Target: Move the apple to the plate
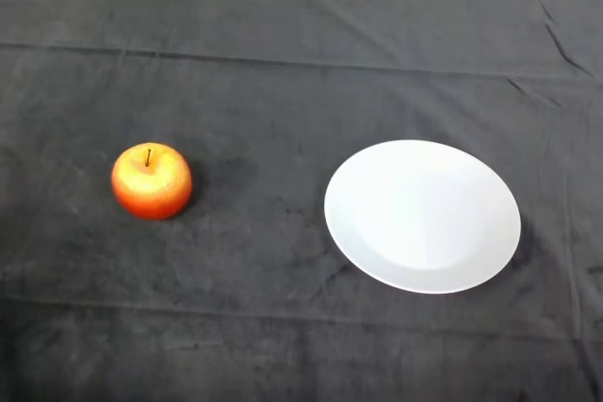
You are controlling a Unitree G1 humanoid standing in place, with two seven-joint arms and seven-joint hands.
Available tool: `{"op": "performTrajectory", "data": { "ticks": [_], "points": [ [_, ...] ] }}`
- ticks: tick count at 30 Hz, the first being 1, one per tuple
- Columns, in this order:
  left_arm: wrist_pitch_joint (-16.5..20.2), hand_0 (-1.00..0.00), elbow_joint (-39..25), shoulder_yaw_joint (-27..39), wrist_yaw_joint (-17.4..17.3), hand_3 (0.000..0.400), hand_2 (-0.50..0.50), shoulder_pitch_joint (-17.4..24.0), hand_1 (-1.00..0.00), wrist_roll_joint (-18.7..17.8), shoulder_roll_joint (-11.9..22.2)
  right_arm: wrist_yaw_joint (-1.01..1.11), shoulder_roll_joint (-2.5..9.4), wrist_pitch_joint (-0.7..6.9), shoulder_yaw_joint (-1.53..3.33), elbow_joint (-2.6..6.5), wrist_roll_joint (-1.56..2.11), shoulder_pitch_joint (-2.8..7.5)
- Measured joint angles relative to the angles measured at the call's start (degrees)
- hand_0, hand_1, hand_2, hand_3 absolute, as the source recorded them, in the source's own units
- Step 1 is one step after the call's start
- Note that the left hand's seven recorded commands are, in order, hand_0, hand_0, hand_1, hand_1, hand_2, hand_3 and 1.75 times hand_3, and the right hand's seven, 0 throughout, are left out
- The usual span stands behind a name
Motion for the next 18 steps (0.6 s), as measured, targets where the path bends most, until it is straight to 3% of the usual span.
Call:
{"op": "performTrajectory", "data": {
  "ticks": [12,18],
  "points": [
    [3.2,0.00,-0.7,-1.8,1.5,0.000,0.00,-0.1,0.00,5.7,-0.2,0.00,0.00,-0.01,0.00,0.00,0.00,0.00],
    [4.7,0.00,-4.0,-4.3,2.7,0.000,0.00,-0.1,0.00,9.2,-2.2,0.00,0.00,-0.01,0.00,0.00,0.00,0.00]
  ]
}}
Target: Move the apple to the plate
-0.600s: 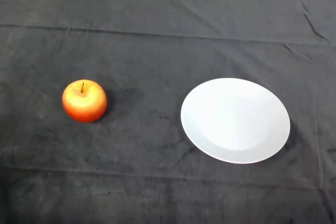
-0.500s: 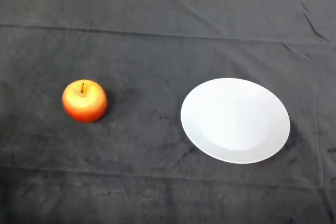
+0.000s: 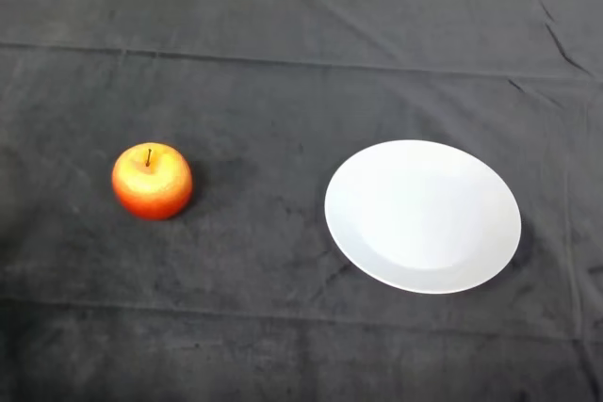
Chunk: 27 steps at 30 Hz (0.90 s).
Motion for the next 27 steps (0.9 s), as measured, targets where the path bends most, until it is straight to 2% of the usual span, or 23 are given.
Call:
{"op": "performTrajectory", "data": {
  "ticks": [3,11,27],
  "points": [
    [0.7,0.00,-2.1,-0.9,0.0,0.000,0.00,0.0,0.00,2.0,-0.7,0.00,0.00,0.00,0.01,0.00,-0.01,0.00],
    [4.0,0.00,-9.0,-3.1,-0.9,0.000,0.00,0.0,0.00,4.0,-1.3,0.00,0.00,0.00,0.00,0.00,0.00,0.00],
    [12.2,0.00,-17.5,-6.9,-4.4,0.000,0.00,0.0,0.00,6.0,-3.0,0.00,0.00,0.00,0.00,0.00,0.00,0.00]
  ]
}}
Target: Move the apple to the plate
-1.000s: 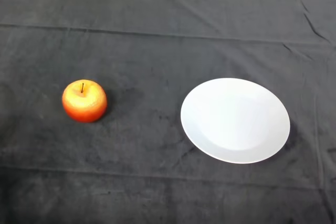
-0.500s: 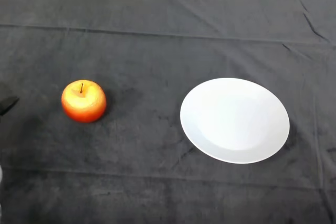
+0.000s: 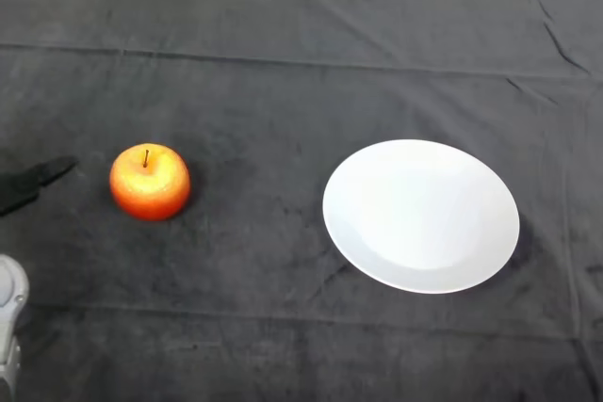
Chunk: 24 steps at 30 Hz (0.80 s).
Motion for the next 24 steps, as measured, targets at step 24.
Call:
{"op": "performTrajectory", "data": {
  "ticks": [24],
  "points": [
    [10.1,0.00,-8.7,-7.7,-3.8,0.000,0.00,-0.3,0.00,2.8,-6.0,-0.01,0.00,0.01,0.01,0.00,0.00,0.00]
  ]
}}
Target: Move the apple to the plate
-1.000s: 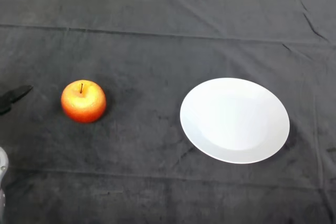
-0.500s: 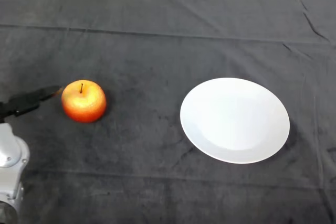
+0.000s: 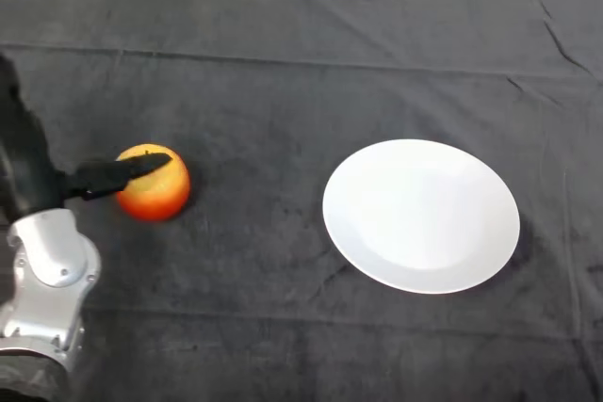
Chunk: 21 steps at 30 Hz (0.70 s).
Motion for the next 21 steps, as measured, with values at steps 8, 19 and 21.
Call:
{"op": "performTrajectory", "data": {
  "ticks": [8,19,21],
  "points": [
    [0.0,0.00,1.9,-4.4,-0.4,0.000,0.00,-1.6,0.00,0.3,-2.0,0.00,0.00,0.00,0.00,0.00,0.00,0.00],
    [-0.8,0.00,10.5,-7.3,-3.1,0.000,0.00,-5.5,0.00,0.2,-3.6,0.00,0.00,0.00,0.00,0.00,0.00,0.00],
    [-1.1,0.00,11.9,-7.7,-4.1,0.000,0.00,-5.6,0.00,-0.1,-3.6,0.00,0.00,0.00,0.00,0.00,0.00,0.00]
  ]
}}
